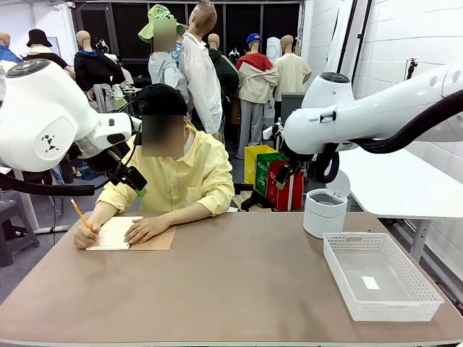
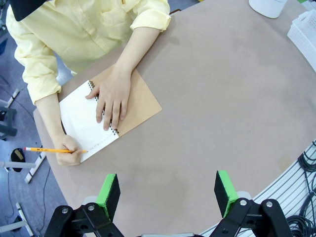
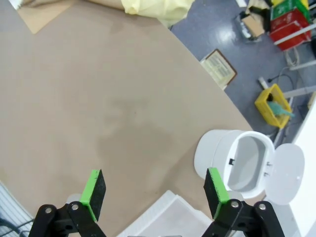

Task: Sort the paper based on its condition.
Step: If a person hands you a paper, place it in the Organizing basket , and if it's crumpled, put it in the Trash can.

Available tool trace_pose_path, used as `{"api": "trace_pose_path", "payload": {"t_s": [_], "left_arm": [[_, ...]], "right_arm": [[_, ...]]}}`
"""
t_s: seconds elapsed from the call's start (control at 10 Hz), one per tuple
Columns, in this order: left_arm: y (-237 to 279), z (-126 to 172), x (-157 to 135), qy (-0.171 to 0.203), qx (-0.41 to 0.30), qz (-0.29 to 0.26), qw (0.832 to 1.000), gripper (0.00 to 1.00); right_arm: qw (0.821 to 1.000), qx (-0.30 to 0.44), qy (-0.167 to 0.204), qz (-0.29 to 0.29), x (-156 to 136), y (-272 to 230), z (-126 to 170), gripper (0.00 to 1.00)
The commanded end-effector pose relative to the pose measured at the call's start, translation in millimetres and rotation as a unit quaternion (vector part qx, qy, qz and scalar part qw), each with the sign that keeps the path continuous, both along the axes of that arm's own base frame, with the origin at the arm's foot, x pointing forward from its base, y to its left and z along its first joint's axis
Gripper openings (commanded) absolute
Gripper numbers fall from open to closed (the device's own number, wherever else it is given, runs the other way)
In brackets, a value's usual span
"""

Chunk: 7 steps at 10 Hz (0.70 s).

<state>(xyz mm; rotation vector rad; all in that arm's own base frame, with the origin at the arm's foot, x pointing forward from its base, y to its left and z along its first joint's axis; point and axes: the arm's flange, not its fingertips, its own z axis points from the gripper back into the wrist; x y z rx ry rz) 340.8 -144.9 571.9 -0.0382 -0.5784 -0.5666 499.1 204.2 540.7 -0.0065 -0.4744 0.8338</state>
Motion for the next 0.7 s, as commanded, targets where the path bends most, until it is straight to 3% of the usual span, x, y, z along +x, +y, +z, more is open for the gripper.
{"api": "trace_pose_path", "payload": {"t_s": [0.0, 0.2, 0.4, 0.6], "left_arm": [[1.3, -1.0, 1.2, -0.006, 0.0, -0.004, 1.0, 1.0], [1.3, -1.0, 1.2, -0.006, 0.0, -0.004, 1.0, 1.0], [1.3, -1.0, 1.2, -0.006, 0.0, -0.004, 1.0, 1.0], [1.3, -1.0, 1.2, -0.006, 0.0, -0.004, 1.0, 1.0]], "right_arm": [[0.998, 0.052, 0.01, -0.017, -33.8, -1.9, 5.3, 1.0], [0.995, 0.095, 0.02, -0.018, -62.3, -5.6, 10.4, 1.0], [0.989, 0.144, 0.013, 0.018, -92.8, -10.5, 16.4, 1.0], [0.987, 0.151, -0.024, 0.039, -122.6, -15.9, 18.9, 1.0]]}}
